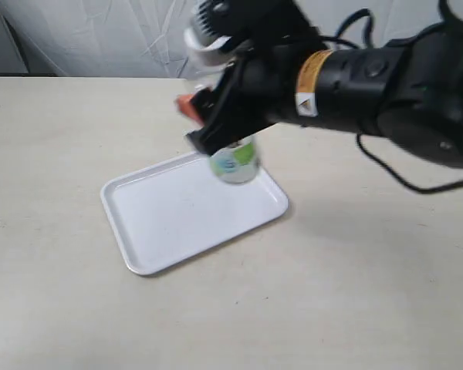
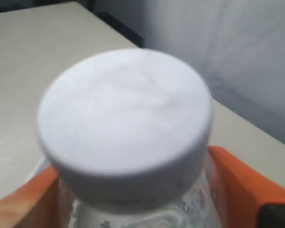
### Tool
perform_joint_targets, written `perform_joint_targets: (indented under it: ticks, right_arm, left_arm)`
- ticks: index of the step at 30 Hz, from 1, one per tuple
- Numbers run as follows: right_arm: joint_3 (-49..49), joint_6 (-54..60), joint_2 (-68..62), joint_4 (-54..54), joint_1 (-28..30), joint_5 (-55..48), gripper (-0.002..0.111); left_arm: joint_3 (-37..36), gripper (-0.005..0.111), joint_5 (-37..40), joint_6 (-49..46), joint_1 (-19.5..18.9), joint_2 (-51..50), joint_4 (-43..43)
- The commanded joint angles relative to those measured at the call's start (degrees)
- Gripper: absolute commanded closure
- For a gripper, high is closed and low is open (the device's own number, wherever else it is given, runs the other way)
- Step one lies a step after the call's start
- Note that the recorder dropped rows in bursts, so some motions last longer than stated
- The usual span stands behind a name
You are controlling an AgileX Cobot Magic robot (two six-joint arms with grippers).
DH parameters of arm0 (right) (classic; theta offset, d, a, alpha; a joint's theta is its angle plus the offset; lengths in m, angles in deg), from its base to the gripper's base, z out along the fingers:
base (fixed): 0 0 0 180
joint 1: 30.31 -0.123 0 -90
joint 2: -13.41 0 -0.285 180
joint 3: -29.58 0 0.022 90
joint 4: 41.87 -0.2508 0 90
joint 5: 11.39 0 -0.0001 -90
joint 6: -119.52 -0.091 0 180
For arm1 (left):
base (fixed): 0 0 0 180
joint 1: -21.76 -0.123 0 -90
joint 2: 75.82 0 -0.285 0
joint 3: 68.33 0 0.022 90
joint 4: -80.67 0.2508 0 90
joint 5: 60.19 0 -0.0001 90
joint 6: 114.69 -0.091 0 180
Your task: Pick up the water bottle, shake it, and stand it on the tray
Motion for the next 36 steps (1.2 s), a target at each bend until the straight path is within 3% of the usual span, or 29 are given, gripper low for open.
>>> perform_joint_targets:
  ticks: [1,2,5,7,8,12,13,15,18,21,24,31,36]
  right_arm:
    - [-0.8,-4.98,0.78,-11.13,6.13,3.38,0.109]
    - [-0.8,-5.73,0.78,-11.25,5.05,4.39,0.109]
    - [-0.8,-4.85,-0.17,-6.52,-7.29,11.7,0.109]
    - [-0.8,-1.43,-1.25,-4.96,-9.87,12.05,0.109]
    - [-0.8,0.0,-1.5,-6.41,-9.25,10.38,0.109]
    - [-0.8,2.01,-2.01,-11.58,4.62,2.26,0.109]
    - [-0.8,0.49,-1.76,-13.21,5.8,2.42,0.109]
    - [-0.8,-1.25,-1.63,-14.42,3.34,5.43,0.109]
    - [-0.8,-0.92,-3.1,-13.58,-6.22,11.91,0.109]
    - [-0.8,2.02,-4.88,-12.69,-9.97,13.4,0.109]
    - [-0.8,3.72,-5.92,-14.63,-7.81,10.38,0.109]
    - [-0.8,4.23,-5.38,-16.17,6.38,1.29,0.109]
    - [-0.8,4.11,-4.33,-17.22,7.76,0.94,0.109]
  left_arm:
    - [-0.13,0.107,-0.25,0.43,-0.08,0.29,0.07]
    - [-0.13,0.107,-0.25,0.43,-0.08,0.29,0.07]
    - [-0.13,0.107,-0.25,0.43,-0.08,0.29,0.07]
    - [-0.13,0.107,-0.25,0.43,-0.08,0.29,0.07]
    - [-0.13,0.107,-0.25,0.43,-0.08,0.29,0.07]
    - [-0.13,0.107,-0.25,0.43,-0.08,0.29,0.07]
    - [-0.13,0.107,-0.25,0.43,-0.08,0.29,0.07]
    - [-0.13,0.107,-0.25,0.43,-0.08,0.29,0.07]
    - [-0.13,0.107,-0.25,0.43,-0.08,0.29,0.07]
    - [-0.13,0.107,-0.25,0.43,-0.08,0.29,0.07]
    - [-0.13,0.107,-0.25,0.43,-0.08,0.29,0.07]
    - [-0.13,0.107,-0.25,0.43,-0.08,0.29,0.07]
    - [-0.13,0.107,-0.25,0.43,-0.08,0.29,0.07]
